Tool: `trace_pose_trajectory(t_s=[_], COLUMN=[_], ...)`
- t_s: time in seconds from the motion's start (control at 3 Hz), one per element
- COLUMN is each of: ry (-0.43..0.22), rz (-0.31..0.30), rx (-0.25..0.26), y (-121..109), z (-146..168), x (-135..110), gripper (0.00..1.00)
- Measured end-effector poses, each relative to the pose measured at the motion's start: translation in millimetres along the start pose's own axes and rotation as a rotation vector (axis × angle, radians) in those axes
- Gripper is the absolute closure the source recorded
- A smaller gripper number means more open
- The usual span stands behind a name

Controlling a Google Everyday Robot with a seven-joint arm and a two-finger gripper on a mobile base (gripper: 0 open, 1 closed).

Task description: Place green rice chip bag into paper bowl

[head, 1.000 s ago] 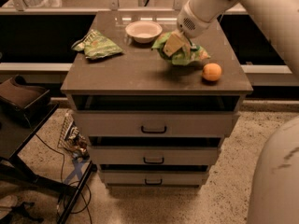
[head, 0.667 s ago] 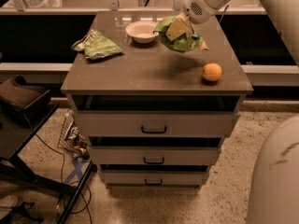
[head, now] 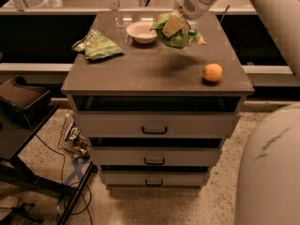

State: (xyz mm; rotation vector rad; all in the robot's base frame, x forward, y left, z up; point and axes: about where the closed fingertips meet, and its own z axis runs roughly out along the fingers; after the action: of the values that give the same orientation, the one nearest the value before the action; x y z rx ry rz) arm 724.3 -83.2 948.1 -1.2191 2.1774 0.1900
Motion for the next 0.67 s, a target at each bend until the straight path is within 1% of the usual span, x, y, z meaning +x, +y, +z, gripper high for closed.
trace_pose_trajectory(t_s=[0.33, 0.67], ry=[0.034, 0.048], rz=[-0.090, -0.193], rx=[0.111, 0.213], y=[-24, -54], z=[10, 31], x=[-32, -78], gripper=[1.00, 1.00])
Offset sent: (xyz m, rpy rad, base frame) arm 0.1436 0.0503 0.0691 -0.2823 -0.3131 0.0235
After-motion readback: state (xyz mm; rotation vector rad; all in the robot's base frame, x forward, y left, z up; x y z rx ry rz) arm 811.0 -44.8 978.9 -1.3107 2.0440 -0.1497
